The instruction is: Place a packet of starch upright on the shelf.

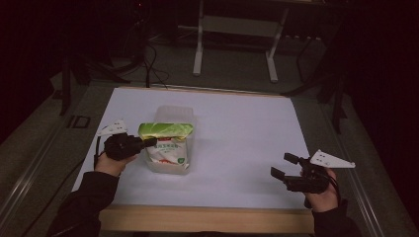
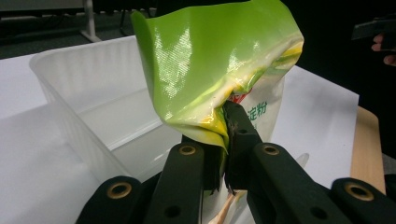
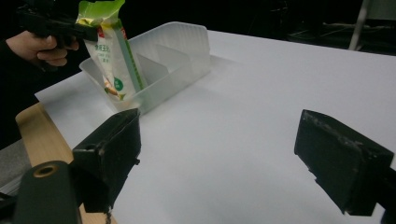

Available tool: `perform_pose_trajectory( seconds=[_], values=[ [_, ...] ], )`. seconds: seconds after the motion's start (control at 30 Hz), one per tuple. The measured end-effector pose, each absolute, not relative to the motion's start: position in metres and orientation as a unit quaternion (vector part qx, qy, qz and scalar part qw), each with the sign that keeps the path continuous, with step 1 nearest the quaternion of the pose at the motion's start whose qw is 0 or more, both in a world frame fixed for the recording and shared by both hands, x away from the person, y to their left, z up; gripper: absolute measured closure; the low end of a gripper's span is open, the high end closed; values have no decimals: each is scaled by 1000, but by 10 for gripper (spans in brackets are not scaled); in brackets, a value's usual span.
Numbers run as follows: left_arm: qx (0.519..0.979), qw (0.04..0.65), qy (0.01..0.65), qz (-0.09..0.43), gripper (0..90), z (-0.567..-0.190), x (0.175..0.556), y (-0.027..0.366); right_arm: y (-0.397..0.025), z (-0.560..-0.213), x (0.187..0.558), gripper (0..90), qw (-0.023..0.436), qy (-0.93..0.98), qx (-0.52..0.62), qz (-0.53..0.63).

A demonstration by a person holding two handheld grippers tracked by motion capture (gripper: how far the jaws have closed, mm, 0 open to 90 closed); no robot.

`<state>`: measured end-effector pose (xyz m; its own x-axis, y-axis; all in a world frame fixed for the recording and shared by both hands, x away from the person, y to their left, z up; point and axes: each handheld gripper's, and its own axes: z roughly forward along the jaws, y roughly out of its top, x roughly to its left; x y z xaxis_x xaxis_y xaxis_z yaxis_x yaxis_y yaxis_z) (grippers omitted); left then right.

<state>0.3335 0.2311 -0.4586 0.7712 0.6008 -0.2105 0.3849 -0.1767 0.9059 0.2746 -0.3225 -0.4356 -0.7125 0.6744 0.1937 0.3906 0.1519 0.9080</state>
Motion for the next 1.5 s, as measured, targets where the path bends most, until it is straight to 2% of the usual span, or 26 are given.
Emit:
perform_pose_trajectory(
  seconds=[0.2, 0.43, 0.6, 0.63, 0.67, 0.73, 0.83, 0.9, 1.17, 1.5],
  values=[
    [763, 550, 322, 107, 859, -457, 334, 229, -321, -436, 275, 147, 130, 749, 354, 545],
    [755, 552, 333, 125, 727, -455, 331, 233, -322, -437, 275, 147, 127, 750, 355, 543],
    [737, 565, 343, 143, 487, -449, 326, 239, -322, -437, 274, 147, 126, 748, 356, 546],
    [726, 576, 350, 139, 487, -446, 324, 242, -323, -437, 274, 147, 126, 748, 356, 546],
    [722, 580, 353, 135, 395, -444, 322, 242, -324, -437, 274, 147, 127, 747, 357, 546],
    [718, 583, 357, 130, 294, -441, 318, 242, -324, -437, 274, 147, 126, 747, 357, 547],
    [725, 577, 356, 124, 70, -437, 311, 239, -323, -437, 274, 147, 126, 747, 356, 547],
    [717, 584, 355, 133, 11, -435, 304, 236, -324, -438, 274, 147, 125, 747, 357, 546],
    [719, 575, 349, 173, 10, -426, 276, 225, -323, -439, 274, 147, 120, 747, 357, 548],
    [725, 604, 298, 147, 11, -418, 250, 198, -322, -441, 273, 147, 118, 749, 352, 548]
  ],
)
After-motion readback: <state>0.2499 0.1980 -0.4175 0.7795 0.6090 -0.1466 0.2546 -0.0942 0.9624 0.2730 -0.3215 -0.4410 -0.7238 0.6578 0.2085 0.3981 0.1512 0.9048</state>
